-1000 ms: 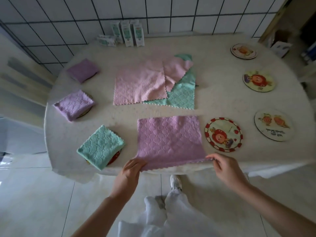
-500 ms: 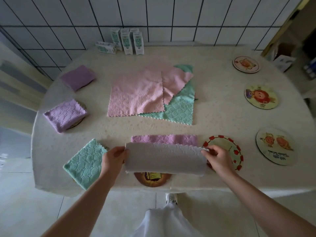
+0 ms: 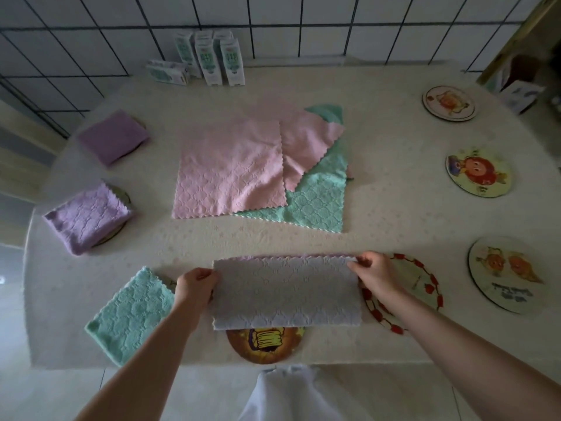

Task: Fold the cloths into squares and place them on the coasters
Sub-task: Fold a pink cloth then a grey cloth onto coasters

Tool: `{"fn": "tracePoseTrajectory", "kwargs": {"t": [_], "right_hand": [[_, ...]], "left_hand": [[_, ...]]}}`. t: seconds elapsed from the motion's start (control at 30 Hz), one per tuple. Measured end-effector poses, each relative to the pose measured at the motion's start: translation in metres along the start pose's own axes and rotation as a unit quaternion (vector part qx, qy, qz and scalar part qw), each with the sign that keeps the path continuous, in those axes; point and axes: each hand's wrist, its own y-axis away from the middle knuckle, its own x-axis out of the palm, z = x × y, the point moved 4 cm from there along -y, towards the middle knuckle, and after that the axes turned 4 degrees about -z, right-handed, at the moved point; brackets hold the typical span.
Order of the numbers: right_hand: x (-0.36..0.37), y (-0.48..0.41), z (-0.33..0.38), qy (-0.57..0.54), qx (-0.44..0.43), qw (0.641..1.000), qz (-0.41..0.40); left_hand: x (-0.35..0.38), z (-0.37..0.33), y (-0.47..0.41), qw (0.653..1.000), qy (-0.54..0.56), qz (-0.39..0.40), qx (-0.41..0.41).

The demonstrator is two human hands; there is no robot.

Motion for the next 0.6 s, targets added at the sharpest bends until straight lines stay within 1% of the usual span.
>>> {"fn": "tracePoseTrajectory", "kwargs": {"t": [0.27, 0.37, 0.43, 0.5, 0.53, 0.57, 0.6], "right_hand": [[0.000, -0.006, 0.002, 0.040, 0.013, 0.999, -0.001], [-0.001, -0.005, 0.004, 0.049, 0.003, 0.999, 0.003], [-0.008, -0.001, 0.009, 0.050, -0.018, 0.998, -0.016], [-0.017, 0.008, 0.015, 0.059, -0.065, 0.995, -0.046], [-0.022, 0.014, 0.018, 0.065, -0.101, 0.991, -0.058], [-0.026, 0.022, 0.021, 0.071, -0.140, 0.985, -0.065], [-0.029, 0.031, 0.023, 0.081, -0.180, 0.978, -0.066]], "left_hand": [[0.002, -0.012, -0.001, 0.998, -0.057, -0.027, 0.012], [-0.001, -0.015, -0.002, 0.997, -0.059, -0.044, 0.015], [-0.005, -0.016, 0.000, 0.996, -0.066, -0.052, 0.023], [-0.010, -0.018, 0.008, 0.990, -0.102, -0.074, 0.064], [-0.012, -0.020, 0.016, 0.984, -0.115, -0.085, 0.105], [-0.012, -0.021, 0.026, 0.975, -0.126, -0.092, 0.161], [-0.011, -0.022, 0.038, 0.958, -0.145, -0.096, 0.229]]}}
